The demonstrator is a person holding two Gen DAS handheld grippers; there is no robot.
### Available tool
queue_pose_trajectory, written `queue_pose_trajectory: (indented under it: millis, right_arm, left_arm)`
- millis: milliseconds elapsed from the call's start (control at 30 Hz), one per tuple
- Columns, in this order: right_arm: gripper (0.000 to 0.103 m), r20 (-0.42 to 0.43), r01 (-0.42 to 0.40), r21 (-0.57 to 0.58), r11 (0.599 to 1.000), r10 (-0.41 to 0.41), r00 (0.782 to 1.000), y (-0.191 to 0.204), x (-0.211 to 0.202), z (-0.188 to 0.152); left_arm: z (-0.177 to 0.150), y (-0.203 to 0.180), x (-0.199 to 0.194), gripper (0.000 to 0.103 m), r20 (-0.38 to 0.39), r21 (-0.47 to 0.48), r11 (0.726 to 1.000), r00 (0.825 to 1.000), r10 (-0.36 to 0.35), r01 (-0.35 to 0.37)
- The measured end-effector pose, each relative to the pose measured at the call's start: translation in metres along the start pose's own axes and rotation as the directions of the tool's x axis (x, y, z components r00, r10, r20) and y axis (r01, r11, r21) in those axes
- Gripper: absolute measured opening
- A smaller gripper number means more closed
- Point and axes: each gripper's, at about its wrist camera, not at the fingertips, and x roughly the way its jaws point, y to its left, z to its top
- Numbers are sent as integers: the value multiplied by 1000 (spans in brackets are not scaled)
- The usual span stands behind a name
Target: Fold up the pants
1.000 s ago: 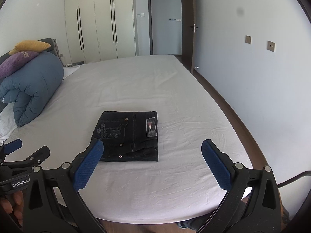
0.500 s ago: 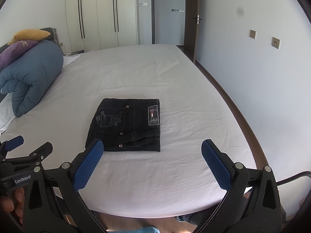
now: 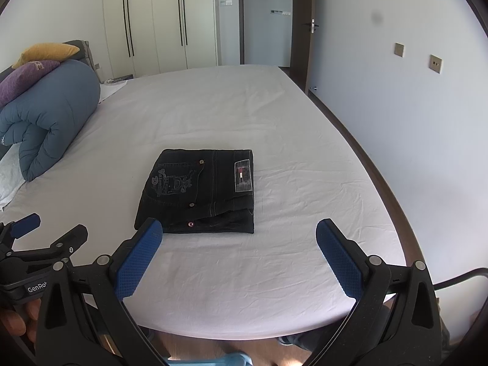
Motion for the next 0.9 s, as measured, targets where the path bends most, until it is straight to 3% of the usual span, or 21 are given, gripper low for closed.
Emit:
queue_pose_trajectory:
  millis: [900]
  right_arm:
    - [103, -10, -2, -2, 1000, 2, 1000, 3, 3, -3]
  left_arm:
    - [-1, 0, 2, 103, -10, -5, 1000, 1000, -8, 8]
